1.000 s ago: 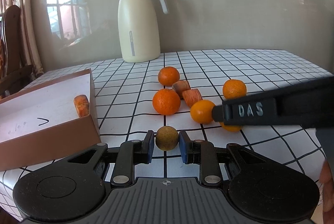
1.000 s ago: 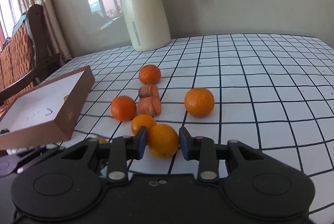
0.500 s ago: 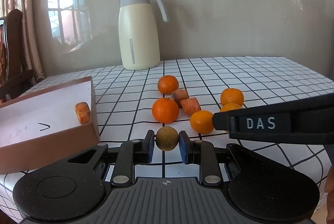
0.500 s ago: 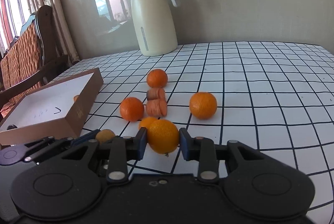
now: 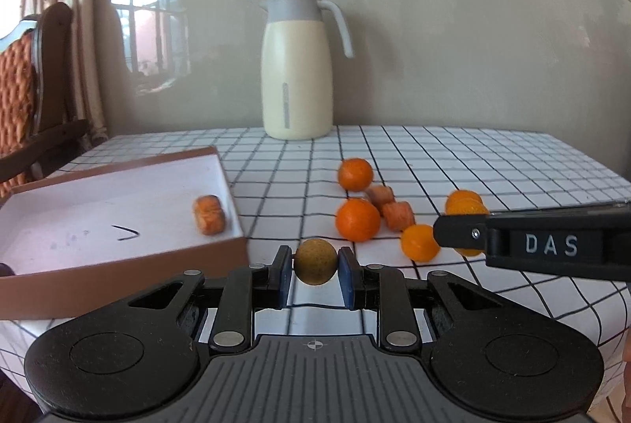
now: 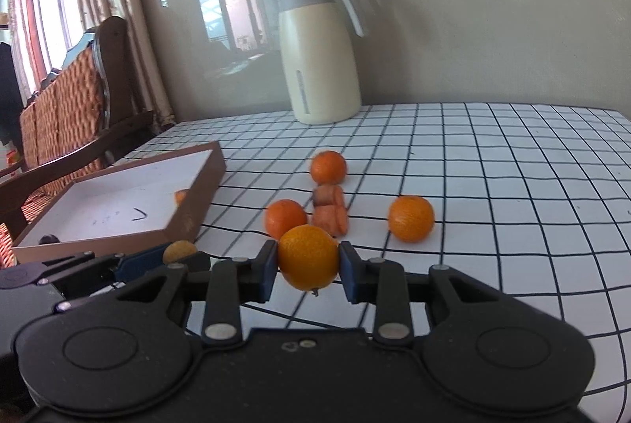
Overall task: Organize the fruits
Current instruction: 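Carry the kiwi and orange over the white box with both tools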
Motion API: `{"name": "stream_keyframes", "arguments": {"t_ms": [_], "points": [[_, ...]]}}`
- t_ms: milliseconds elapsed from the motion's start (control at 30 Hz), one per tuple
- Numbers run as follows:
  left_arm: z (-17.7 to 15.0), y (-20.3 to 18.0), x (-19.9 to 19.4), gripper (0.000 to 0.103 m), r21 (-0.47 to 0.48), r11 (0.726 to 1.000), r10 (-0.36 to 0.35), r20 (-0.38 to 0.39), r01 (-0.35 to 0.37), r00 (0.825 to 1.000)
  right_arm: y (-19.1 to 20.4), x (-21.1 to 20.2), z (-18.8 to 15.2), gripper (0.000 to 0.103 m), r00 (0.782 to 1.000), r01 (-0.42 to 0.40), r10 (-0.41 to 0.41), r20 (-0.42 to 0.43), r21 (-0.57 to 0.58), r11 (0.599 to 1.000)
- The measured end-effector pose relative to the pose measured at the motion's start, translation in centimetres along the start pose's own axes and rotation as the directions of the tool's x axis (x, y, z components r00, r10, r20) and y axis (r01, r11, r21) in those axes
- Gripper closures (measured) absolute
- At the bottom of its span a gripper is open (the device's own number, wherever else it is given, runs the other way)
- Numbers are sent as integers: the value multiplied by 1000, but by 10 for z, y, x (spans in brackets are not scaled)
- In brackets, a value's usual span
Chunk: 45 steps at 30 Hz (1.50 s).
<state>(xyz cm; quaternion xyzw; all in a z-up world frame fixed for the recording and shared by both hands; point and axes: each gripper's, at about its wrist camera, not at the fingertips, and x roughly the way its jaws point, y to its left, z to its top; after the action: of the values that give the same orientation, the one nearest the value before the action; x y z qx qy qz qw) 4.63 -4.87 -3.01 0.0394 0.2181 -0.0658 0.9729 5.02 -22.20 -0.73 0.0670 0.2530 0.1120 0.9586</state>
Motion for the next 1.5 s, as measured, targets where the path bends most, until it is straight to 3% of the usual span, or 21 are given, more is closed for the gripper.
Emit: {"name": "stream_keyframes", "arguments": {"t_ms": [367,933,1500], "points": [[4,39,-21,78,-41,998,55,46,-53,997,29,3,7,79,996,-73,74,40,-40,997],[2,93,-35,78,-128,982,150,57,-141,987,76,17,10,79,980,-186,191,55,-89,979],[-4,149,-45,78,-212,938,293,70,-273,953,110,38,13,79,968,-224,234,90,-109,968]]}}
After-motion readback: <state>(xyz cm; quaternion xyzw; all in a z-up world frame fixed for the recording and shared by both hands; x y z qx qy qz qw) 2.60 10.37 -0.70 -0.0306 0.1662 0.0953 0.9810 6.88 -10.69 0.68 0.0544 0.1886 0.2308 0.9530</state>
